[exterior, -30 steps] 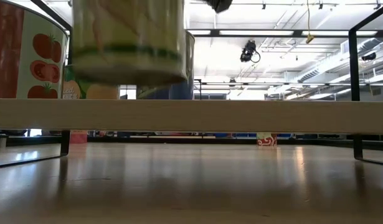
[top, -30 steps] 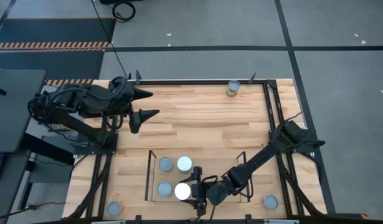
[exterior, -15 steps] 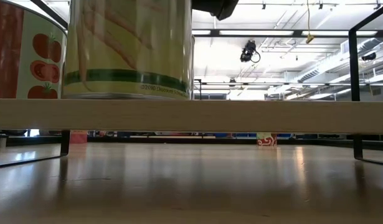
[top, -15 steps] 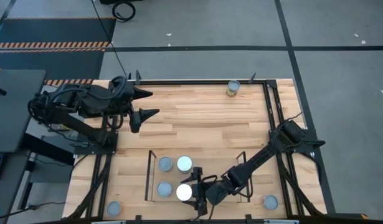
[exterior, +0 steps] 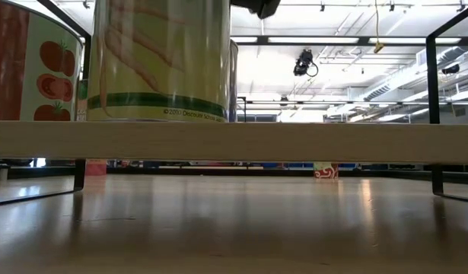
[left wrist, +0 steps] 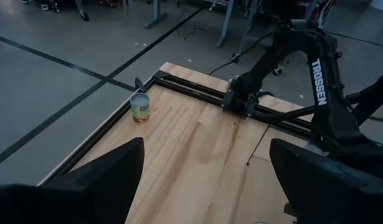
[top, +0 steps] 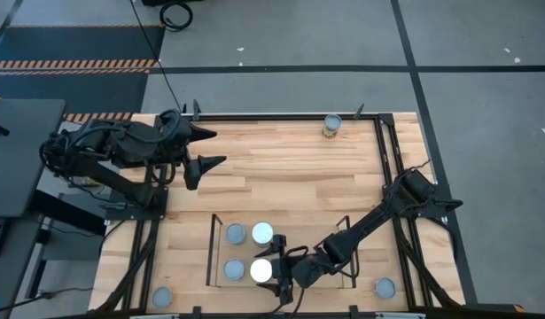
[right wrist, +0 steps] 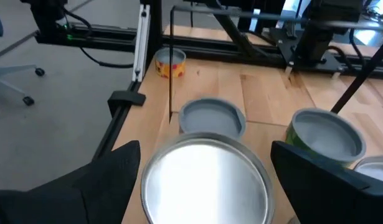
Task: Pick and place cans onto a shelf
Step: Put the canned carrots on the shelf, then put the canned spaghetti sauce on the shelf
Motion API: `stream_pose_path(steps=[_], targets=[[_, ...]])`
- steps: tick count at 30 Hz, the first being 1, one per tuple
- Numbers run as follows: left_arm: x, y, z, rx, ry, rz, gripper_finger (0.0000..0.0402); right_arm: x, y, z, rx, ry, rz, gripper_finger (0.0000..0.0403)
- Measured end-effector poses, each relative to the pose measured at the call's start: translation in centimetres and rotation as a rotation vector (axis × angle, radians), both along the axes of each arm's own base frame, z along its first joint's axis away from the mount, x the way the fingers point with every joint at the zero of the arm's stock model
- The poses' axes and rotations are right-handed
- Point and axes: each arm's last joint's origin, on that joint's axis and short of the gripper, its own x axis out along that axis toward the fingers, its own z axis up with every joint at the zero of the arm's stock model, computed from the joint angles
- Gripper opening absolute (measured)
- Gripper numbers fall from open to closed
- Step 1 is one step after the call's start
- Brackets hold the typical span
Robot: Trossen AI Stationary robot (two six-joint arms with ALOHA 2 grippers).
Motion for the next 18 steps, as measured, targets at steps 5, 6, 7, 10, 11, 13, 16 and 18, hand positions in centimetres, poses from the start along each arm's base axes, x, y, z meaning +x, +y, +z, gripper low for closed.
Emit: stream_pose_path(steps=[5, 6, 7, 10, 11, 13, 16, 18], targets=[[0.0, -0.1, -0.1, -0.002, 0.005, -0.002, 0.0352, -0.3, -0.2, 1.4, 0.013, -0.025, 0.001, 0.0369], [-0.1, -0.1, 0.0, -0.003, 0.004, -0.005, 0.0352, -0.5, -0.3, 2.1, 0.021, -0.038, 0.001, 0.0369], [-0.2, -0.1, 0.0, -0.002, 0.001, -0.009, 0.0352, -0.7, -0.6, 2.9, 0.030, -0.052, -0.001, 0.0369], [-0.8, -0.1, 0.2, -0.002, -0.008, -0.012, 0.0352, -1.6, -2.0, 6.0, 0.036, -0.075, -0.033, 0.0368], [-1.0, -0.1, 0.2, -0.001, -0.007, -0.013, 0.0352, -2.0, -2.7, 7.2, 0.033, -0.077, -0.049, 0.0368], [-1.4, 0.0, 0.3, 0.003, -0.002, -0.008, 0.0352, -3.0, -4.5, 9.4, 0.026, -0.074, -0.092, 0.0368], [-1.8, 0.2, 0.3, 0.011, 0.003, 0.012, 0.0352, -4.9, -7.7, 12.9, 0.050, -0.074, -0.163, 0.0368], [-2.1, 0.3, 0.3, 0.014, 0.000, 0.022, 0.0352, -6.3, -10.2, 14.8, 0.078, -0.064, -0.220, 0.0368]])
